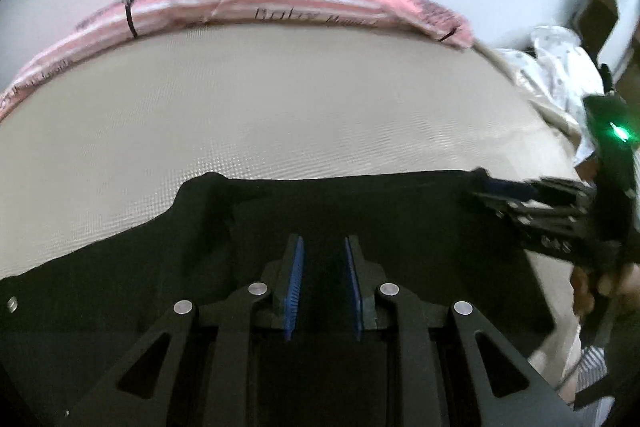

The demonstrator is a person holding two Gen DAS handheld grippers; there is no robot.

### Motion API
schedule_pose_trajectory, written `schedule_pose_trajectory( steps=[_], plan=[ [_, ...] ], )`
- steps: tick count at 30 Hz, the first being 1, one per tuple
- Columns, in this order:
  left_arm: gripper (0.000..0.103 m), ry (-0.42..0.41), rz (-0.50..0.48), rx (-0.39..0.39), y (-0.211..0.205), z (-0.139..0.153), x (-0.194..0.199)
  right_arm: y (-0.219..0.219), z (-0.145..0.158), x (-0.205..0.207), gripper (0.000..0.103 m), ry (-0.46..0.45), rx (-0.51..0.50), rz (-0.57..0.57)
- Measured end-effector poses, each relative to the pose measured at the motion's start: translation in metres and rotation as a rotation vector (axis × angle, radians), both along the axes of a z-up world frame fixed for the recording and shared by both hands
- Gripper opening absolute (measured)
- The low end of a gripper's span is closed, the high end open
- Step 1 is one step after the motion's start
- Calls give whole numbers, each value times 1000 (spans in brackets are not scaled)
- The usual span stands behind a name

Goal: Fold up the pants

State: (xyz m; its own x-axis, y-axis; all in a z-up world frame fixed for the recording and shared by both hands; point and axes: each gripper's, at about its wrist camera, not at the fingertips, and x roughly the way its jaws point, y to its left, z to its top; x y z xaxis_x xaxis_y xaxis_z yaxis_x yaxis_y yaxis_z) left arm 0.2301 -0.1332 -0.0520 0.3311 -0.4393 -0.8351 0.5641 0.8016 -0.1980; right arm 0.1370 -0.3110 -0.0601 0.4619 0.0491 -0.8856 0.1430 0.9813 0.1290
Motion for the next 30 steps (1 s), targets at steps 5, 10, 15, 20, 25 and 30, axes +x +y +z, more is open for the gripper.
schedule_pose_trajectory(
  steps=[5, 10, 15, 20, 25, 30],
  plan=[
    [22, 109, 55, -105, 19, -23, 27, -2, -1, 0, 37, -6, -4, 14],
    [22, 126, 20, -100, 24, -23, 30, 2, 1, -2, 39, -2, -8, 13],
    [24, 80, 50, 16, 36, -18, 5, 13, 10, -30, 39, 6, 39, 27],
    [28, 44, 57, 87, 75, -16, -32, 29, 4, -72, 39, 68, 65, 71],
    [29, 87, 178, 37, 139, 3, -61, 50, 2, -94, 43, 81, 62, 98],
    [37, 85, 357, -36, 227, 34, -88, 92, 2, -89, 43, 89, 83, 189]
  ],
)
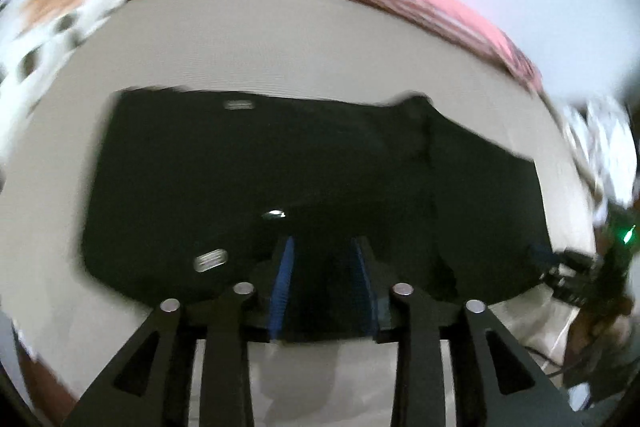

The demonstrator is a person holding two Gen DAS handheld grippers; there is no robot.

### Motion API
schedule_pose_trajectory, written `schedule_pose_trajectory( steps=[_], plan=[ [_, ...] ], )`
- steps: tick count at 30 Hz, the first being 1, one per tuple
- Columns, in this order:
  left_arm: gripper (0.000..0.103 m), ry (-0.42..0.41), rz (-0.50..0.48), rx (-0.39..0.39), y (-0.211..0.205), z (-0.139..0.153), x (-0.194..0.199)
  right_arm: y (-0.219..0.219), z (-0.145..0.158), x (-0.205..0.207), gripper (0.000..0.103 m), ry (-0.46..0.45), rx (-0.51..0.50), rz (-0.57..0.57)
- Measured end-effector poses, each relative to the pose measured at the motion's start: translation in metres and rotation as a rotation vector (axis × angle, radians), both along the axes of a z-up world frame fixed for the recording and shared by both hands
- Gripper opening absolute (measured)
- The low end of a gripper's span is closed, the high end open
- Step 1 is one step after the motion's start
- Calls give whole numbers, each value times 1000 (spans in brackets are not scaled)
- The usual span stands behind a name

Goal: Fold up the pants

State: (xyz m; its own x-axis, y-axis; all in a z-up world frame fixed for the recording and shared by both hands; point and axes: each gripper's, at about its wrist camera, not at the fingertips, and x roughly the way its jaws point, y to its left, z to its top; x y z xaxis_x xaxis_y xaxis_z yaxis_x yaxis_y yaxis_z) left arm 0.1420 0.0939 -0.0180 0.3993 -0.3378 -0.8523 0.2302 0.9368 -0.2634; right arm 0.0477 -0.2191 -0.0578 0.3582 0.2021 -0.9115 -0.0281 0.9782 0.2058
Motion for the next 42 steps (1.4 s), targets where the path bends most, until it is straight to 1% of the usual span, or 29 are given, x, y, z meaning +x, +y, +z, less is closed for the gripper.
schedule_pose_trajectory(
  steps=[2, 5, 7, 9, 11, 12, 14, 15, 17, 18, 21, 23, 28, 31, 34, 36, 40, 42],
  plan=[
    [43, 7, 63, -21, 29, 5, -4, 20, 0, 5, 43, -1, 20, 38],
    [43, 41, 129, -29, 58, 3, -10, 48, 1, 14, 43, -1, 48, 106],
    [43, 114, 176, -101, 82, -6, -13, 62, 2, 17, 44, 6, 68, 137],
    [43, 174, 237, -208, 102, -19, -14, 74, 6, 20, 45, 4, 86, 160],
    [44, 232, 294, -329, 122, -33, -11, 79, 10, 25, 55, 4, 91, 169],
    [44, 253, 319, -382, 130, -39, -10, 82, 13, 26, 56, -2, 92, 170],
    [44, 277, 361, -462, 145, -51, -9, 84, 19, 28, 57, -13, 90, 170],
    [44, 279, 371, -478, 149, -55, -8, 85, 22, 28, 57, -19, 85, 170],
    [48, 281, 377, -524, 154, -61, -6, 83, 26, 29, 58, -29, 71, 160],
    [49, 289, 380, -572, 158, -66, -5, 82, 27, 29, 58, -31, 63, 152],
    [51, 295, 388, -614, 162, -75, -7, 73, 28, 29, 59, -24, 54, 127],
    [53, 296, 395, -617, 162, -80, -6, 72, 27, 30, 59, -21, 50, 114],
    [53, 292, 442, -722, 174, -91, -6, 75, 23, 35, 59, -5, 50, 103],
    [56, 294, 449, -795, 179, -99, -1, 79, 20, 37, 59, 3, 49, 114],
    [57, 300, 451, -841, 183, -102, 6, 85, 15, 39, 59, 17, 61, 121],
    [57, 299, 471, -852, 184, -103, 7, 90, 12, 39, 59, 22, 60, 135],
    [57, 240, 429, -795, 175, -95, 15, 96, 10, 38, 59, 27, 61, 150],
    [57, 211, 427, -785, 173, -93, 18, 97, 8, 39, 59, 30, 63, 148]
  ],
)
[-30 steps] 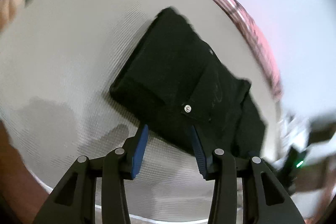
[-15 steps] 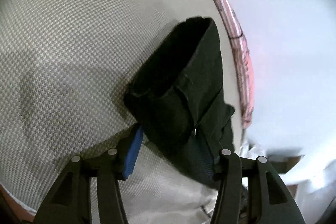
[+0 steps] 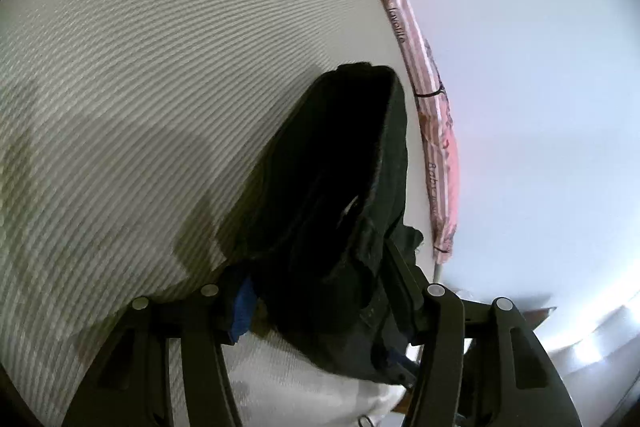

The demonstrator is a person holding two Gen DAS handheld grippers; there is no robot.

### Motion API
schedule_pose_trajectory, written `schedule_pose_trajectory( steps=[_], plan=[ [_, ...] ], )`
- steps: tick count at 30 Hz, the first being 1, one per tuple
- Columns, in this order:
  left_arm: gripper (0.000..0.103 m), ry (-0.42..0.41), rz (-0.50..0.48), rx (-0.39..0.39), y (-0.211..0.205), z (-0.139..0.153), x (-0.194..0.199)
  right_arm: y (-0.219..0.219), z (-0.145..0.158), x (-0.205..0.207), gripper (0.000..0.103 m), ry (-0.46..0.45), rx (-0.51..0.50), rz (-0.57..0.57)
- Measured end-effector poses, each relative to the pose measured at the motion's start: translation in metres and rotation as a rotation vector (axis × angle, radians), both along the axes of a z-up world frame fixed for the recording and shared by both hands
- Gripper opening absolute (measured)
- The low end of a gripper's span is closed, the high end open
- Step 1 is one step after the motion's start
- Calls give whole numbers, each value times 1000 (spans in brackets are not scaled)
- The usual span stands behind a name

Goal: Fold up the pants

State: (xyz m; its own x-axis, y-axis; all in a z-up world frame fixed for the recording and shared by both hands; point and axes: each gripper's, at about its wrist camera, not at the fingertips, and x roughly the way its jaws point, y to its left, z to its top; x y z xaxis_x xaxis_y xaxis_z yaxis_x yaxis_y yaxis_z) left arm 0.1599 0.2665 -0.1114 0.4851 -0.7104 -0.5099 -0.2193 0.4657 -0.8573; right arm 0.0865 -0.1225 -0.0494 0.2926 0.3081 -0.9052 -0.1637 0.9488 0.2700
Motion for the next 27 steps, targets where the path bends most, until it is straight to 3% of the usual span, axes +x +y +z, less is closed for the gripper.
schedule_pose_trajectory(
  steps=[5, 9, 11, 16, 23, 27],
  plan=[
    [57, -22, 1, 31, -6, 4, 10, -4, 0, 0, 59, 3, 6, -12],
    [54, -54, -57, 108, -15, 7, 14, -13, 2, 1, 59, -7, 21, -40],
    [43, -62, -76, 174, -18, 9, 12, -17, 4, 1, 59, -15, 18, -54],
    [31, -49, -91, 255, -25, 17, 15, -33, 4, 3, 59, -10, 43, -98],
    [28, -148, -128, 267, -54, 81, 16, -70, 22, 2, 59, -61, 70, -176],
    [28, -265, -196, 244, -106, 137, 18, -104, 39, -1, 59, -109, 78, -240]
  ],
)
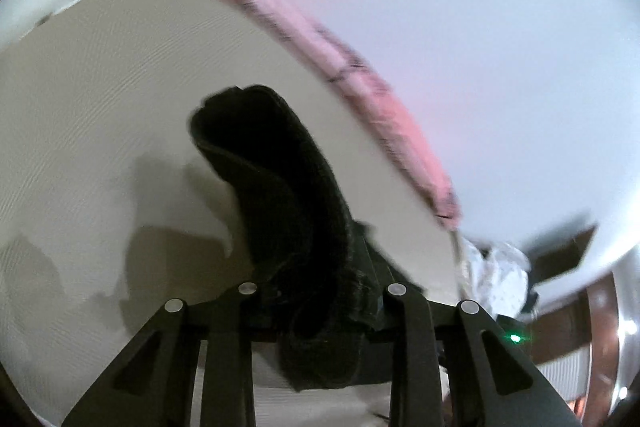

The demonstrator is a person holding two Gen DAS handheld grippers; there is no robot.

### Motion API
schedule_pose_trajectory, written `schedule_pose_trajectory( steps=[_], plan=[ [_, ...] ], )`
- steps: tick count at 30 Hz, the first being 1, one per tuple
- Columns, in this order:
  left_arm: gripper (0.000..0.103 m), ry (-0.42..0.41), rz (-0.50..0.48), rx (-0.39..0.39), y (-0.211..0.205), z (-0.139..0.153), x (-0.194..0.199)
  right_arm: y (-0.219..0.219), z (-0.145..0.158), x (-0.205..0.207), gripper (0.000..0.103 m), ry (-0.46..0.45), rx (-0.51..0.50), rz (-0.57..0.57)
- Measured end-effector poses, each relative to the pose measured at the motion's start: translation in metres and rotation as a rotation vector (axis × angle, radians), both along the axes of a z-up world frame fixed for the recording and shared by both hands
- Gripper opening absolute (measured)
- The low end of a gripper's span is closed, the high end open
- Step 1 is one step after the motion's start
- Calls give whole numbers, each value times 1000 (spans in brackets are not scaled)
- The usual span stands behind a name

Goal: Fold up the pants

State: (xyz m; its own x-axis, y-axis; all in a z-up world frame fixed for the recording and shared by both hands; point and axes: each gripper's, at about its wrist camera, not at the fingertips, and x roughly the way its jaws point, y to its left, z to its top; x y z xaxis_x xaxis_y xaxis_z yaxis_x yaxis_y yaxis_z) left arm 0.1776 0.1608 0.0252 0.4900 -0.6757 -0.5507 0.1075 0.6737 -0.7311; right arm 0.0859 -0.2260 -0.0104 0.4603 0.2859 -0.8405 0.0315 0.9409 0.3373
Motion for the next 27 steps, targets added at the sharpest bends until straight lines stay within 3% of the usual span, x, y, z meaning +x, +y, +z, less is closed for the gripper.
schedule_pose_trajectory(
  steps=[5, 9, 13, 17, 21, 24, 27],
  plan=[
    [28, -85, -160, 11, -95, 44, 3, -53, 15, -10, 59, -33, 100, -117],
    [28, -117, -317, 78, -183, 48, 3, -99, 19, -25, 60, -38, 151, -208],
    [28, -109, -459, 159, -262, 27, -7, -135, 21, -41, 60, -56, 162, -273],
    [28, -112, -578, 291, -333, -10, -24, -164, 10, -51, 60, -44, 199, -328],
    [28, -99, -651, 432, -374, -53, -46, -178, -8, -51, 60, -17, 252, -360],
    [32, -162, -689, 554, -392, -69, -56, -181, -17, -49, 60, -11, 295, -358],
    [46, -184, -729, 600, -397, -61, -77, -180, -20, -44, 60, -21, 319, -328]
  ],
)
